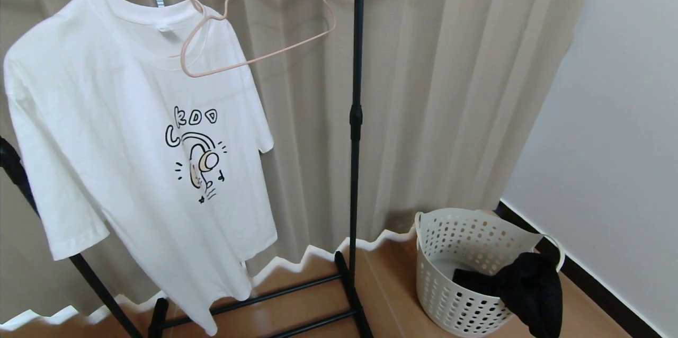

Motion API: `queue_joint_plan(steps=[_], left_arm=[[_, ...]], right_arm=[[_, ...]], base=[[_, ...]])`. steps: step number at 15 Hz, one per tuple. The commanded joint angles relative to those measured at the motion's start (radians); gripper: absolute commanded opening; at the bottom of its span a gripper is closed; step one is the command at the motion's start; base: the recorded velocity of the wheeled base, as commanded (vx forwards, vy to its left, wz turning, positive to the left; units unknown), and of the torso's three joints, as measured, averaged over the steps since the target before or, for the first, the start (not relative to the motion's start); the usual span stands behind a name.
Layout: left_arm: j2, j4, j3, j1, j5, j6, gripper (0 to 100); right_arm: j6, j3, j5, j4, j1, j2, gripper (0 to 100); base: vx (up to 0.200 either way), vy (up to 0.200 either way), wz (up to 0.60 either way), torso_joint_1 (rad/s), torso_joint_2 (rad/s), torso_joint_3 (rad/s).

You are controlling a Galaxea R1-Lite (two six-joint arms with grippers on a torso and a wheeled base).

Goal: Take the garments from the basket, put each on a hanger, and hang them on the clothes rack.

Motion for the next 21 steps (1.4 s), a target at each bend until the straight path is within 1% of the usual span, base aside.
queue_joint_plan(steps=[1, 13, 20, 21], left_arm=[[0.001, 0.0, 0.0, 0.0, 0.0, 0.0, 100], [0.001, 0.0, 0.0, 0.0, 0.0, -0.002, 100], [0.001, 0.0, 0.0, 0.0, 0.0, -0.006, 100], [0.001, 0.0, 0.0, 0.0, 0.0, -0.006, 100]], right_arm=[[-0.001, 0.0, 0.0, 0.0, 0.001, 0.001, 100], [-0.001, 0.0, 0.0, 0.0, 0.001, 0.001, 100], [-0.001, 0.0, 0.0, 0.0, 0.001, 0.001, 100], [-0.001, 0.0, 0.0, 0.0, 0.001, 0.001, 100]], base=[[0.0, -0.2, 0.0, 0.002, 0.01, 0.002], [0.0, -0.2, 0.0, 0.001, 0.0, 0.003], [0.0, 0.0, 0.0, 0.0, 0.0, 0.0], [0.0, 0.0, -0.6, 0.002, 0.0, 0.002]])
